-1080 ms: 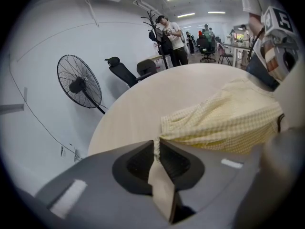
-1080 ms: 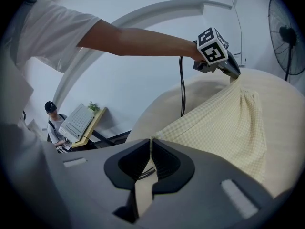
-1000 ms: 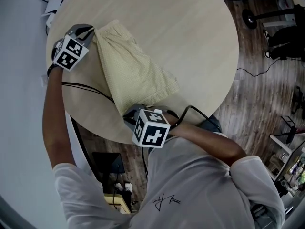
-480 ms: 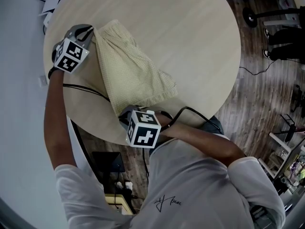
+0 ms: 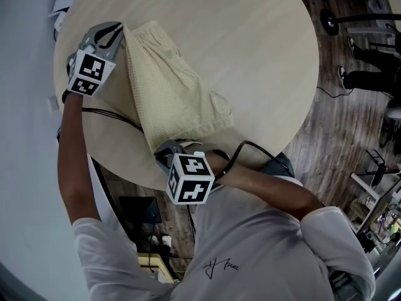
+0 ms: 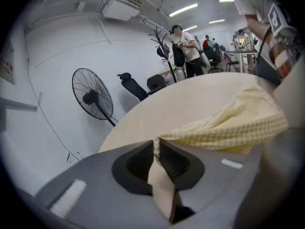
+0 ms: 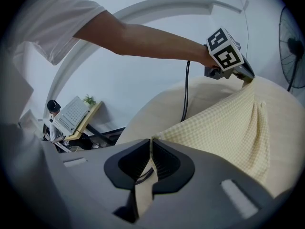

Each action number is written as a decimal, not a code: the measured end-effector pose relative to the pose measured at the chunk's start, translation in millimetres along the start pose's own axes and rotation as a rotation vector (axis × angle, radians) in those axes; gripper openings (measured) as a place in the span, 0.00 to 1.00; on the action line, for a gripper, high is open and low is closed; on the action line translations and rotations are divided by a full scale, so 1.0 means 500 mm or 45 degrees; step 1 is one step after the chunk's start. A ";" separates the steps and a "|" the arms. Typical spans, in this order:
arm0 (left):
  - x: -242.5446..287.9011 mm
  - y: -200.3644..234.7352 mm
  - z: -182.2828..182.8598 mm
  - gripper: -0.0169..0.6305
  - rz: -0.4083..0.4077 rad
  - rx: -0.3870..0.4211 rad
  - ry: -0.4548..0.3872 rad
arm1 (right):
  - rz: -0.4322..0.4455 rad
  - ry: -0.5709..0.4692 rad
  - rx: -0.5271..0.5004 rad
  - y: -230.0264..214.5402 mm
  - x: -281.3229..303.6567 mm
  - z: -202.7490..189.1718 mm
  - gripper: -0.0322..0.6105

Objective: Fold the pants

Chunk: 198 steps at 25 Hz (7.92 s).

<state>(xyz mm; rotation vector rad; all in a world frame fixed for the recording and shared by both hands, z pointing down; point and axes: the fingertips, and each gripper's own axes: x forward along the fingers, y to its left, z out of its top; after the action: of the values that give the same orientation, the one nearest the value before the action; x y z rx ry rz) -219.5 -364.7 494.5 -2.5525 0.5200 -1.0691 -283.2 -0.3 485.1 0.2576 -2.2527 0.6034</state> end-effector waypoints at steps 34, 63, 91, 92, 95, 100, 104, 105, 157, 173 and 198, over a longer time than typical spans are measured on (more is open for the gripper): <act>-0.072 -0.039 -0.130 0.59 0.019 -0.310 0.029 | 0.020 -0.057 0.087 -0.012 0.018 -0.017 0.24; -0.412 -0.205 -0.008 0.58 0.331 -0.625 -0.063 | -0.189 -0.173 0.111 0.020 -0.159 -0.074 0.23; -0.503 -0.487 0.087 0.34 0.559 -1.058 -0.176 | -0.431 -0.343 0.170 0.034 -0.313 -0.163 0.19; -0.500 -0.496 0.085 0.34 0.560 -1.085 -0.167 | -0.439 -0.344 0.175 0.031 -0.317 -0.170 0.19; -0.484 -0.529 0.067 0.33 0.558 -1.162 -0.104 | -0.466 -0.343 0.191 0.018 -0.325 -0.189 0.19; -0.447 -0.583 0.030 0.32 0.543 -1.318 0.018 | -0.517 -0.341 0.256 -0.015 -0.331 -0.230 0.19; -0.420 -0.612 -0.013 0.32 0.548 -1.466 0.105 | -0.566 -0.353 0.364 -0.058 -0.330 -0.265 0.19; -0.414 -0.618 -0.023 0.32 0.555 -1.494 0.132 | -0.577 -0.352 0.392 -0.070 -0.329 -0.275 0.19; -0.316 -0.710 -0.073 0.16 0.668 -1.876 0.478 | -0.564 -0.222 0.844 -0.246 -0.234 -0.397 0.14; -0.348 -0.712 -0.040 0.16 0.600 -1.959 0.338 | -0.436 -0.251 0.873 -0.212 -0.291 -0.399 0.14; -0.409 -0.570 0.074 0.16 0.585 -2.018 -0.038 | -0.249 -0.460 0.902 -0.210 -0.427 -0.285 0.14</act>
<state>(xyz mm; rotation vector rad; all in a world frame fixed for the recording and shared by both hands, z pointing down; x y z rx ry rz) -267.8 -16.3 466.7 -3.1159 2.5726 -0.3637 -9.1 -21.2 448.2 0.9907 -2.2198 1.3161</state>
